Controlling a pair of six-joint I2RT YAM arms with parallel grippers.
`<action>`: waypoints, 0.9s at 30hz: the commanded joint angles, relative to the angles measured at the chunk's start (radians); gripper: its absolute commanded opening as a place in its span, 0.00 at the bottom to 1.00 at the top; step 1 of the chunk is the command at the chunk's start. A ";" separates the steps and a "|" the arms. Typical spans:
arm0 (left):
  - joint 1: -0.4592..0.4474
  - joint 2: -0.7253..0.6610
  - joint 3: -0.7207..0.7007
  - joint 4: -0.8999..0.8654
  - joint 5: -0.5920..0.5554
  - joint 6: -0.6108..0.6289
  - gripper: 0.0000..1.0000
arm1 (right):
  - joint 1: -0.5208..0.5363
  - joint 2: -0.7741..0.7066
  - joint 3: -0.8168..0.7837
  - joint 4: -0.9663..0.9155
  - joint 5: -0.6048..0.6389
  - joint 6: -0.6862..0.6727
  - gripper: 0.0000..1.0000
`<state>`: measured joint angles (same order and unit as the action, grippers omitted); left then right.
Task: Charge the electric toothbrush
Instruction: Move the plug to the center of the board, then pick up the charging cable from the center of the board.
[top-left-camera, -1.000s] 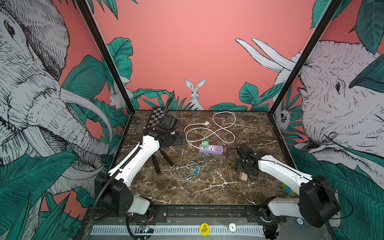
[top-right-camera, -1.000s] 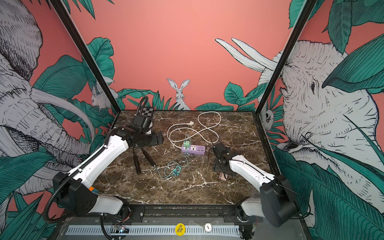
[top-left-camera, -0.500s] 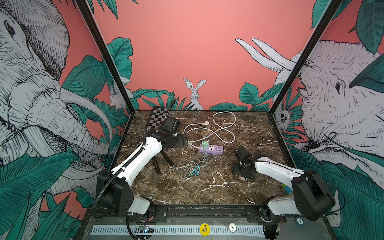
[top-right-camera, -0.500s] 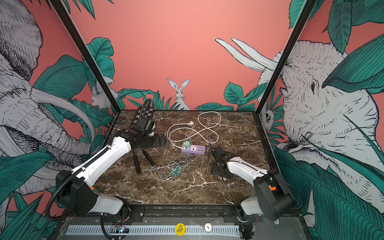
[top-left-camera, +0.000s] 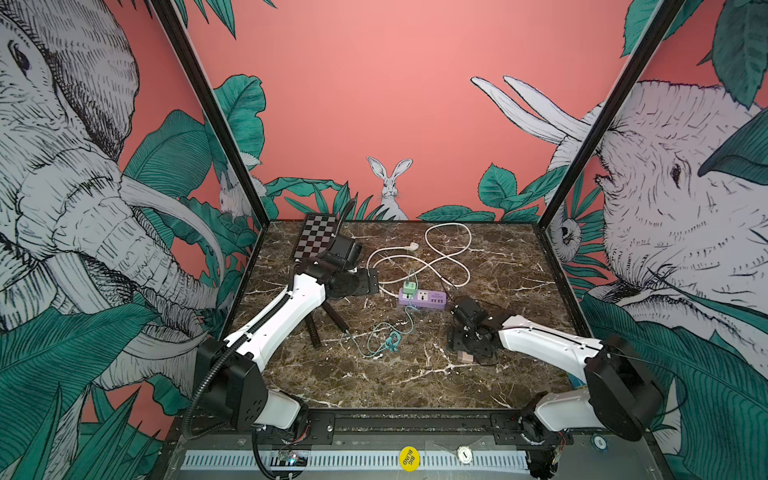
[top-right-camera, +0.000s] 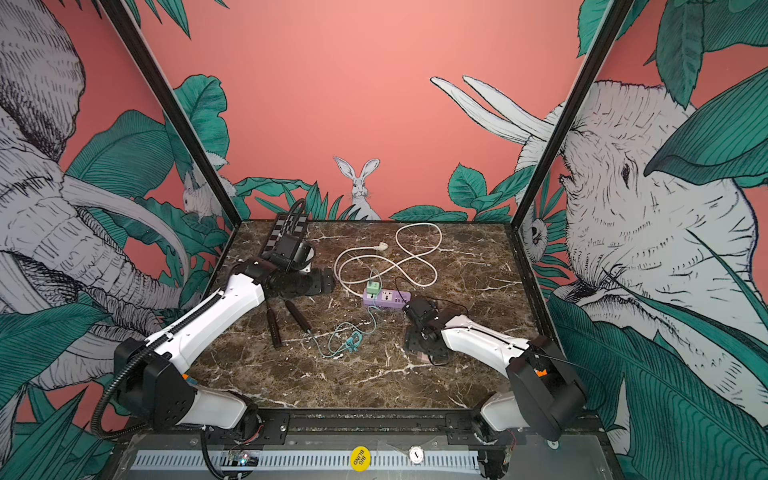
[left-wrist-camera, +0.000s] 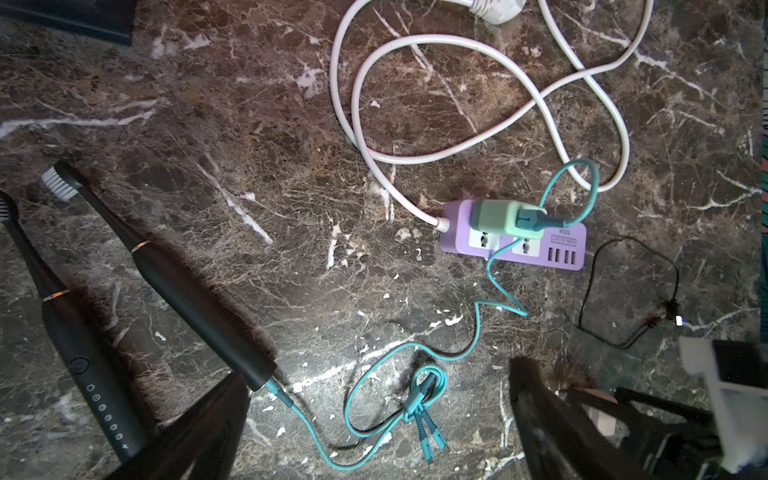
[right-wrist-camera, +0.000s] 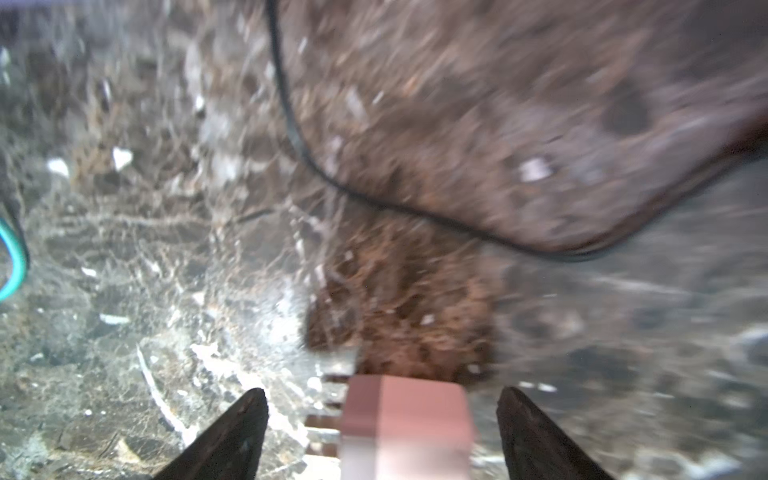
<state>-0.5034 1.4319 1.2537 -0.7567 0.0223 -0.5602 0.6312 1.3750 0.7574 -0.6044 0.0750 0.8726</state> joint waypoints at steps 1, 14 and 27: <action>-0.007 -0.002 -0.004 -0.005 0.006 0.005 0.99 | -0.121 -0.052 0.057 -0.128 0.102 -0.110 0.85; -0.041 -0.030 -0.018 -0.006 -0.033 0.017 0.99 | -0.415 0.292 0.319 -0.202 0.320 -0.323 0.77; -0.061 -0.030 -0.027 0.014 -0.034 0.018 0.99 | -0.471 0.382 0.286 -0.093 0.216 -0.320 0.57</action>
<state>-0.5571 1.4296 1.2358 -0.7509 0.0048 -0.5518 0.1600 1.7554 1.0657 -0.7139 0.3115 0.5446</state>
